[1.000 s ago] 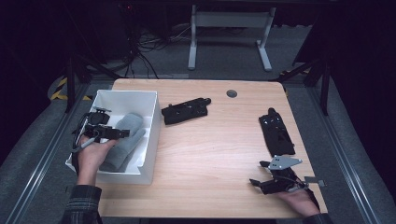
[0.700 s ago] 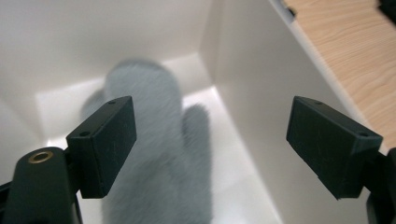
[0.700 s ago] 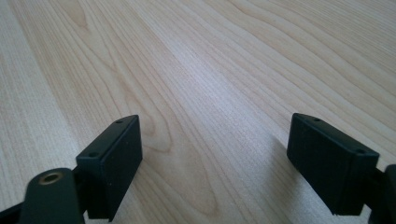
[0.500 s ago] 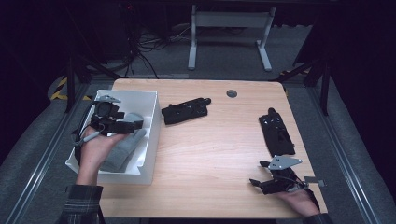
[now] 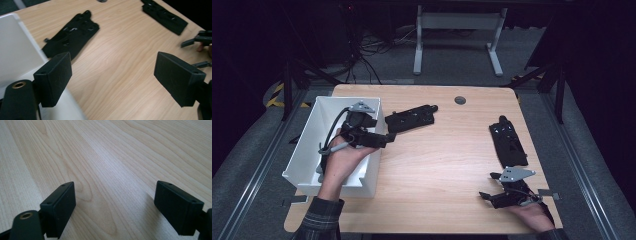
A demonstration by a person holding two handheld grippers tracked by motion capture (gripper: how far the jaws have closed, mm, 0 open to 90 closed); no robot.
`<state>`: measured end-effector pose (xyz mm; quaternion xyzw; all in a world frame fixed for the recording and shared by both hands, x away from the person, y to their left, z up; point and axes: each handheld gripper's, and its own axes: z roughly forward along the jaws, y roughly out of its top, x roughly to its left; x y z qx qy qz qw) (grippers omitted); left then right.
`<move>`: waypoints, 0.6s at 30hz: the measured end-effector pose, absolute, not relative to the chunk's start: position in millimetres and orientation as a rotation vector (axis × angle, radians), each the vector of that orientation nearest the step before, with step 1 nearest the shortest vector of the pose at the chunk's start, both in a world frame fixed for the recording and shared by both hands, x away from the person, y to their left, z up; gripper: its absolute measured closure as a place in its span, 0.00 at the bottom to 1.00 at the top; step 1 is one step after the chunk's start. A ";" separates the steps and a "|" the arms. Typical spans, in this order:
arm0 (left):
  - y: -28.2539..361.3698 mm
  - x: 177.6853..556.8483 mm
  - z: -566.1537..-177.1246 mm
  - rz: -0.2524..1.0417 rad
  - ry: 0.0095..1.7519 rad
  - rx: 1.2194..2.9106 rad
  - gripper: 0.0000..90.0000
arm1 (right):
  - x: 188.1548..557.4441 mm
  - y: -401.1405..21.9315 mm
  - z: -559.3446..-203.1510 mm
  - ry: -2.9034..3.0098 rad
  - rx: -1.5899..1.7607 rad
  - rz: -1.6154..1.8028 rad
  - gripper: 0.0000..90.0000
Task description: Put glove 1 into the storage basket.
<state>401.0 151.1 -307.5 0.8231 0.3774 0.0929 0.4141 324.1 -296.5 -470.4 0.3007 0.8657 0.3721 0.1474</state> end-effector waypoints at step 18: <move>82.4 381.4 -344.1 0.208 0.832 2.148 0.18 | 323.6 -296.0 -470.6 2.484 0.882 1.065 0.18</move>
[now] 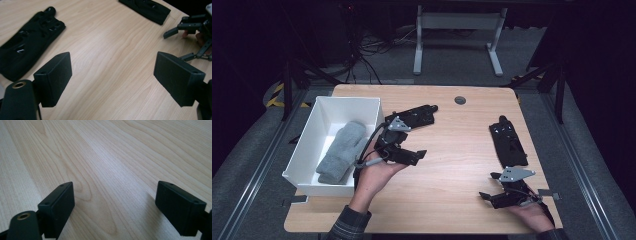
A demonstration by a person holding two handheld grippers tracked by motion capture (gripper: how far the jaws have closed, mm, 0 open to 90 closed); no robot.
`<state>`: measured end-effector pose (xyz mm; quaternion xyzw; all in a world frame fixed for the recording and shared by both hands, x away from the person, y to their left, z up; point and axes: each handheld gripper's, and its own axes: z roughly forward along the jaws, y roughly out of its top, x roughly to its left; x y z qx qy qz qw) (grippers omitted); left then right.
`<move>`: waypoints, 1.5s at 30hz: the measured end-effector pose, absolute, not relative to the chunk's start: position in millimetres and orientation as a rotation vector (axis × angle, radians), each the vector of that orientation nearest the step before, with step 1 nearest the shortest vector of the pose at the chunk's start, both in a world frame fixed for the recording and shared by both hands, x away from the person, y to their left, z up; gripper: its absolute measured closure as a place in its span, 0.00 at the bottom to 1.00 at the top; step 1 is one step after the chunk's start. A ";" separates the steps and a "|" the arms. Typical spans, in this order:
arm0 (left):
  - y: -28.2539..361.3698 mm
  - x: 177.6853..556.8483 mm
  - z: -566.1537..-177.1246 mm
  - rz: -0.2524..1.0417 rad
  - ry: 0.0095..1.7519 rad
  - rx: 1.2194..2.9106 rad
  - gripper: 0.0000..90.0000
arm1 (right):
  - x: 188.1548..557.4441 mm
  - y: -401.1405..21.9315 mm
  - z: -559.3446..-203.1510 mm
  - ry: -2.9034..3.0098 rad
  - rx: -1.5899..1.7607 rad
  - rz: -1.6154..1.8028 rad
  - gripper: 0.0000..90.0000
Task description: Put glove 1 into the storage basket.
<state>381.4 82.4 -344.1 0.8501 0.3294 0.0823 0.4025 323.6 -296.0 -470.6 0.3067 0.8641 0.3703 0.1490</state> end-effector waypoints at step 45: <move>64.2 359.1 -473.9 0.215 0.653 2.356 0.00 | 416.8 -366.3 -440.6 2.177 1.200 0.888 1.00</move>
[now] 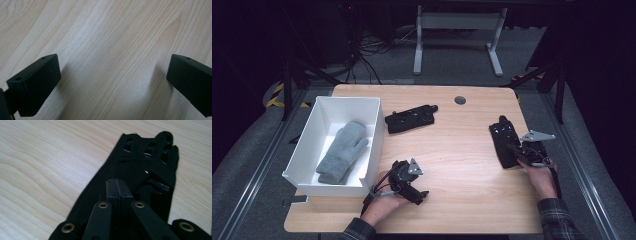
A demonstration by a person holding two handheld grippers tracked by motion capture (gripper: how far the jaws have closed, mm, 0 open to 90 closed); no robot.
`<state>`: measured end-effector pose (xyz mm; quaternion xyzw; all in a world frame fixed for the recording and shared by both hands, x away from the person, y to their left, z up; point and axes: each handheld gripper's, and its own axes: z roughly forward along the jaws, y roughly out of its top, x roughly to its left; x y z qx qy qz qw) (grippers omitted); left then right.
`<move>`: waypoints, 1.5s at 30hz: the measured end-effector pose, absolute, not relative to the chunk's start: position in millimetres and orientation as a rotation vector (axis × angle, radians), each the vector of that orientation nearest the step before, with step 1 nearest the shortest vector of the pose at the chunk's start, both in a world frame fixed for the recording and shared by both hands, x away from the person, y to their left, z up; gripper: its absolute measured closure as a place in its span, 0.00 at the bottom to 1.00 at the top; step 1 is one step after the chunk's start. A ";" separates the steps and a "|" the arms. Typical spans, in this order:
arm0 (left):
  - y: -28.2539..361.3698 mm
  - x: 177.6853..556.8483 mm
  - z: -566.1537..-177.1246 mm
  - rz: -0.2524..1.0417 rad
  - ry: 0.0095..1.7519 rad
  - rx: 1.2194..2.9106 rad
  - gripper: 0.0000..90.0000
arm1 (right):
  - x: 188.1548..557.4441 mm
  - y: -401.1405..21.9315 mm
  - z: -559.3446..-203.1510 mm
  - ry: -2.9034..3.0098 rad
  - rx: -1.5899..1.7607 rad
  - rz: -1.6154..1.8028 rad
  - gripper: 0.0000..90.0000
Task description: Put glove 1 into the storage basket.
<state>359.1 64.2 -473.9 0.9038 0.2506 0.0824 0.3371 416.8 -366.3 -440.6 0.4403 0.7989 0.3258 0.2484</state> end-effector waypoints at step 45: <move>68.9 358.2 -477.9 0.218 0.621 2.314 0.00 | 356.6 -303.9 -447.6 2.475 0.985 0.926 1.00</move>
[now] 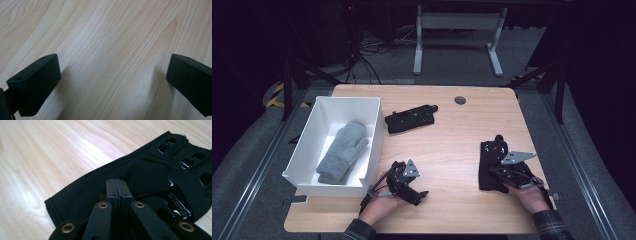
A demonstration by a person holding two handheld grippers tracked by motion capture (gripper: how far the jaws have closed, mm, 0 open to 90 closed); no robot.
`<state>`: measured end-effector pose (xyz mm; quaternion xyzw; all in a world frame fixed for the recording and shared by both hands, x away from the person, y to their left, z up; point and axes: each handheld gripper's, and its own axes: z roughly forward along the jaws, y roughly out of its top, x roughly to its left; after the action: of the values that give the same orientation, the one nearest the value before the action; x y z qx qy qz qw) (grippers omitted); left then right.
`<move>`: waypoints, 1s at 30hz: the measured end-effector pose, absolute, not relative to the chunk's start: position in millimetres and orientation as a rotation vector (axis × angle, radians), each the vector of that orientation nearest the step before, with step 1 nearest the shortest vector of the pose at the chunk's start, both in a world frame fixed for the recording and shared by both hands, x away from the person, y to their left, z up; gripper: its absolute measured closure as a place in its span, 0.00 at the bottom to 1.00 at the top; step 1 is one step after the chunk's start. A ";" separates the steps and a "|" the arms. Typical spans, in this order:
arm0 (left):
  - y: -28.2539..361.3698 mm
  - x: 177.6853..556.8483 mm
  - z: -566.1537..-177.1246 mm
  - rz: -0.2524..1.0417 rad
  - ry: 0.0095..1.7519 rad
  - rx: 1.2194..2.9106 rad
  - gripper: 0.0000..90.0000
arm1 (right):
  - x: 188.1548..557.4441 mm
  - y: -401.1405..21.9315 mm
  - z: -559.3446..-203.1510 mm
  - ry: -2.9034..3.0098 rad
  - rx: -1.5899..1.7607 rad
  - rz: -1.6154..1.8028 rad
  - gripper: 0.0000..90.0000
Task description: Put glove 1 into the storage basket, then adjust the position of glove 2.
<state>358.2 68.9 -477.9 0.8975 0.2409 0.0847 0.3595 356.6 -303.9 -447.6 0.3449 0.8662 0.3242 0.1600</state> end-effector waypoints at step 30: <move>68.9 358.1 -477.8 0.219 0.623 2.314 0.00 | 309.9 -277.7 -440.2 2.623 0.728 1.080 0.93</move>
<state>358.1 68.9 -477.8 0.8974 0.2415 0.0850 0.3593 309.9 -277.7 -440.2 0.2472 0.8906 0.3668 0.1061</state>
